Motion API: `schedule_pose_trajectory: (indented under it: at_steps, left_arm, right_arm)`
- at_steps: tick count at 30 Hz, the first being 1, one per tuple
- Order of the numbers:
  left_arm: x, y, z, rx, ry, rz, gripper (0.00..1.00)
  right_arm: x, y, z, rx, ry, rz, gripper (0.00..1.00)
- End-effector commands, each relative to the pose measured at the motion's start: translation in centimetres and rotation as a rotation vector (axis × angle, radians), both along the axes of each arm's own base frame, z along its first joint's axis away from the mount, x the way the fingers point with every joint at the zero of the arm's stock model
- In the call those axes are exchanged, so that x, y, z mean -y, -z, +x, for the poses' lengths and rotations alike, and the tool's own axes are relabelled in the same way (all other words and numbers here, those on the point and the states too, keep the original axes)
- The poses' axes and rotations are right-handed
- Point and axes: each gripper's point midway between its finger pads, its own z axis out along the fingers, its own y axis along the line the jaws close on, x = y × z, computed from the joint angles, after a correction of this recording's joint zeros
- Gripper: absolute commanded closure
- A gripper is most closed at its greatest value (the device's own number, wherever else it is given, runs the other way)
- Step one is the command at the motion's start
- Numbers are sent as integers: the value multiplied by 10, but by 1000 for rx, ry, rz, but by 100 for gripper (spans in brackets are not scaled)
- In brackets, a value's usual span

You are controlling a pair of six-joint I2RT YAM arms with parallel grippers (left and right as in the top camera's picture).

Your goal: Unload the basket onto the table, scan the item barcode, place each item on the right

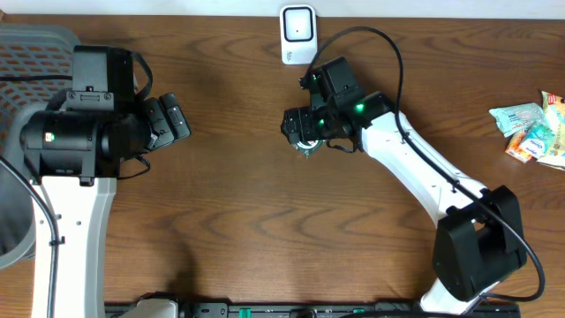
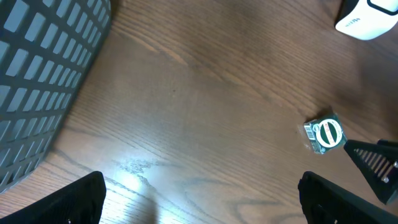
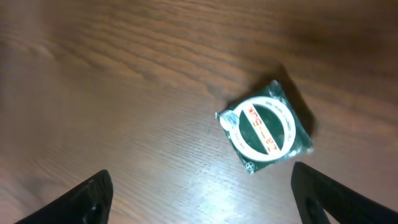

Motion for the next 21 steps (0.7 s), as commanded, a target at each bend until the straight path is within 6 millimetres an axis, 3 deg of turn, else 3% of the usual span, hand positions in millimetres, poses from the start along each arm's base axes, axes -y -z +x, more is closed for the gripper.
schedule_pose_trajectory:
  at_steps: [1, 6, 13, 19, 21]
  left_arm:
    - [-3, -2, -1, 4, -20, 5, 2]
    - [-3, -2, -1, 4, -20, 5, 2]
    - [-3, -2, -1, 4, -19, 5, 3]
    - [-3, -2, -1, 4, -19, 5, 2]
    - [-3, -2, -1, 4, -19, 5, 2]
  right_arm:
    - [16, 13, 7, -123, 338, 40, 18]
    - [27, 38, 10, -222, 629, 64, 20]
    - [21, 66, 26, -220, 681, 79, 24]
    - [24, 102, 21, -294, 754, 42, 24]
    - [25, 106, 20, -298, 757, 33, 23]
